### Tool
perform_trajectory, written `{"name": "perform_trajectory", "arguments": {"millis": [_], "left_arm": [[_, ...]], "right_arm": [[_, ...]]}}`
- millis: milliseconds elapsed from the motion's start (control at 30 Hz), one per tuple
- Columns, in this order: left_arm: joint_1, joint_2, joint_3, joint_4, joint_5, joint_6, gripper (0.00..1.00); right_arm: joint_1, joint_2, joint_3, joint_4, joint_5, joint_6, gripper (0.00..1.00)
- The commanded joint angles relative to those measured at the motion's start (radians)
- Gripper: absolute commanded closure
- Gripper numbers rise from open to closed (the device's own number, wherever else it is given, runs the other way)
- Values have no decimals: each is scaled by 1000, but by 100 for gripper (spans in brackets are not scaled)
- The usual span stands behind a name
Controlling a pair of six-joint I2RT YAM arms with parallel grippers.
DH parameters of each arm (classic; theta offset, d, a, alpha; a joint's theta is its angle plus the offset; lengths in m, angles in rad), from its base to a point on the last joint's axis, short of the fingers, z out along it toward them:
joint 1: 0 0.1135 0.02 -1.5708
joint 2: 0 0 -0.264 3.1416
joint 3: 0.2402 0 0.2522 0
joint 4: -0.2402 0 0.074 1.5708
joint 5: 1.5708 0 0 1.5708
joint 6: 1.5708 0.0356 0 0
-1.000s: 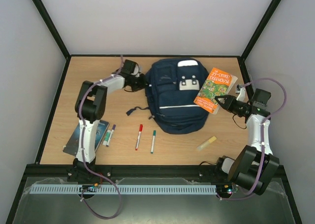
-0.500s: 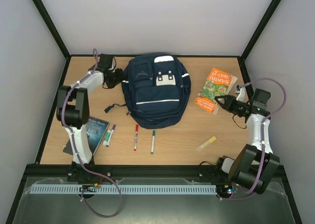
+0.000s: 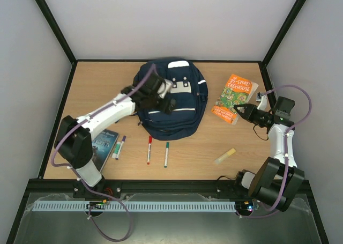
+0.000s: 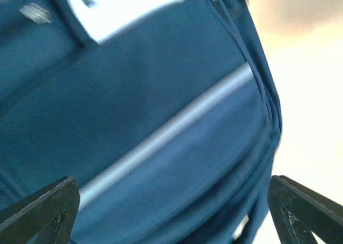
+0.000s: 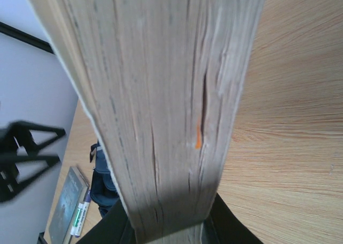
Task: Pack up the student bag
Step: Move the student bag to the center of the board, then place the book in the student bag.
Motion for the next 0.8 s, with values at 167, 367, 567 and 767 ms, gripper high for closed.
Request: {"name": "perform_trajectory", "arguments": {"millis": [167, 367, 567, 767], "left_arm": [[-213, 161, 20, -135, -210, 156, 1], [-273, 244, 49, -124, -289, 172, 7], [-291, 266, 70, -116, -222, 211, 38], [-322, 246, 82, -125, -243, 223, 39]], "right_arm": [[-2, -18, 12, 14, -72, -28, 99], [-2, -31, 15, 10, -69, -33, 99], [-2, -23, 17, 7, -74, -35, 99], [-1, -23, 19, 4, -75, -37, 99]]}}
